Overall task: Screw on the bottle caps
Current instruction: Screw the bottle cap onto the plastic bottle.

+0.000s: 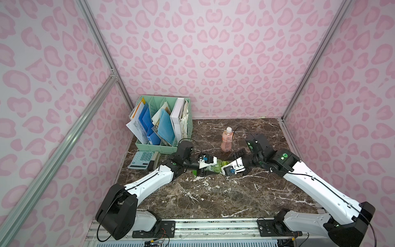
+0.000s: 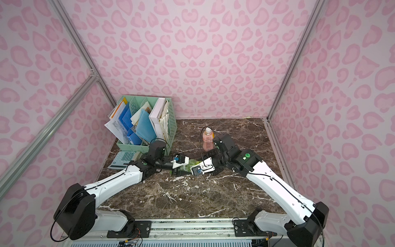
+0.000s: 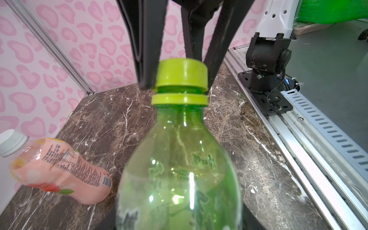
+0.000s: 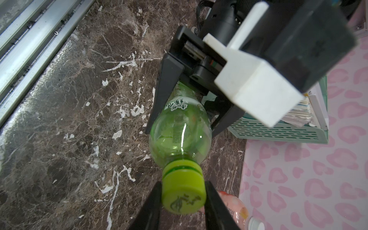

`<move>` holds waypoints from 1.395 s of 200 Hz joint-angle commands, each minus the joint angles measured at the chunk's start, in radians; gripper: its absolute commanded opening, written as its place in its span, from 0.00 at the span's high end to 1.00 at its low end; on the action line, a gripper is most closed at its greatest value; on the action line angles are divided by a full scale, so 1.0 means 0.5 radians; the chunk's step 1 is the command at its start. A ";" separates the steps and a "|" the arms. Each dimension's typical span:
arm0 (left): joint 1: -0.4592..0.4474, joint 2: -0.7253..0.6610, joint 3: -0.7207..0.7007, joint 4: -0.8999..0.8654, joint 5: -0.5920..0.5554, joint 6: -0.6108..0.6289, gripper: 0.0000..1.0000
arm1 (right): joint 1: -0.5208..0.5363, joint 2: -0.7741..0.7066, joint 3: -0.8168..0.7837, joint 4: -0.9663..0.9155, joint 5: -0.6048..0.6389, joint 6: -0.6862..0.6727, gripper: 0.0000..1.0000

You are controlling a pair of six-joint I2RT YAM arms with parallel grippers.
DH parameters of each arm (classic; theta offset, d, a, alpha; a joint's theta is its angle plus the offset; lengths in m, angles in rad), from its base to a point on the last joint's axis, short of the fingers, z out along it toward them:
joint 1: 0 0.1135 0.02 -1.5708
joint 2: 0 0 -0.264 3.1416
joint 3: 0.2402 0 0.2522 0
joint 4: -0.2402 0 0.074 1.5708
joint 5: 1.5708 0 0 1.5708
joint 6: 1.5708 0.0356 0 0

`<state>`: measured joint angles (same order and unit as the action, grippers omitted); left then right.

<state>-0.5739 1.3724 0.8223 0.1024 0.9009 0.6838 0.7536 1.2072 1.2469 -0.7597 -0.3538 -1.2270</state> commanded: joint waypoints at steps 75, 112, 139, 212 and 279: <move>-0.222 -0.209 -0.311 0.569 -0.805 0.008 0.43 | -0.076 0.264 0.060 0.194 -0.341 2.344 0.73; -0.396 -0.224 -0.497 0.986 -1.293 0.101 0.43 | -0.373 0.288 -0.262 0.670 -0.959 3.705 0.66; -0.482 -0.192 -0.570 1.169 -1.506 0.224 0.44 | -0.397 0.059 -0.690 1.316 -0.850 4.618 0.71; -0.374 -0.144 -0.516 0.907 -1.414 0.177 0.44 | -0.524 -0.245 -0.382 0.643 -0.386 3.557 0.31; -0.079 -0.086 -0.165 0.118 -0.501 0.118 0.45 | -0.150 -0.351 -0.218 0.312 0.147 1.333 0.33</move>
<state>-0.6369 1.3083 0.6853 0.3355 0.4347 0.7521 0.6079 1.0664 1.1507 -0.5457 -0.3992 -0.0120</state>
